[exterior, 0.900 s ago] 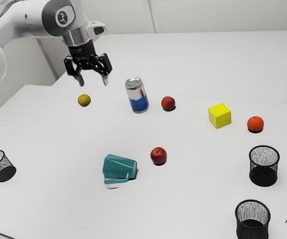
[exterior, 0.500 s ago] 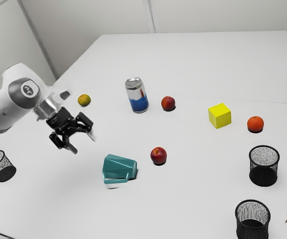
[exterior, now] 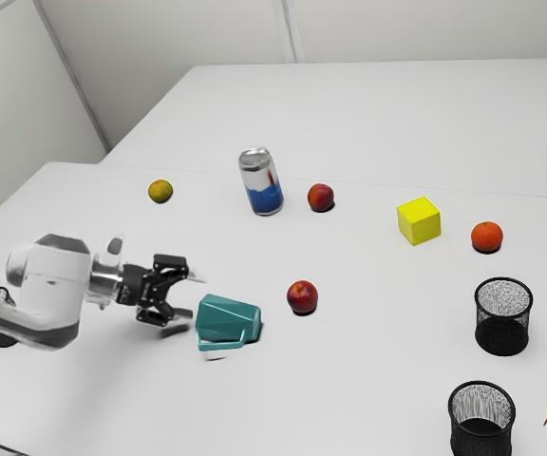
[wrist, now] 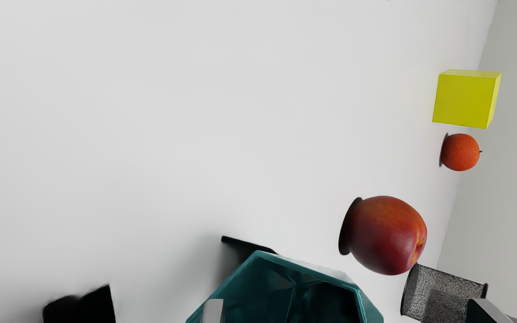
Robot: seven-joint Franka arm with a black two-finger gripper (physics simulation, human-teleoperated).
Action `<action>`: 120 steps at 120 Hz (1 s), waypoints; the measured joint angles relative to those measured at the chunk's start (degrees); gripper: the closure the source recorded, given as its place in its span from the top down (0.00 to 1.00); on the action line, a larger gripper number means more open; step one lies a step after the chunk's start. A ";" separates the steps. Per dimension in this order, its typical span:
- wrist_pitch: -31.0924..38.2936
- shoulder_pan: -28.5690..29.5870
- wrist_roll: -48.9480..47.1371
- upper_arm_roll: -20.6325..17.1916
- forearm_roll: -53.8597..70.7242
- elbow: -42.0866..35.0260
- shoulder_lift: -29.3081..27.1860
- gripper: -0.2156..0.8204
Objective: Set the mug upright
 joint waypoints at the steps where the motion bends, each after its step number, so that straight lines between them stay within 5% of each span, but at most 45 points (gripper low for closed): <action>1: -0.04 -0.02 0.53 -0.01 -0.53 -0.12 0.00 0.77; 71: -1.83 -4.28 24.31 -0.81 -17.11 -4.28 -0.57 0.76; 97: -2.19 -4.29 28.68 -0.77 -18.02 -4.29 -0.63 0.29; 120: -2.28 -3.50 31.39 -0.75 -18.16 -4.29 -0.57 0.12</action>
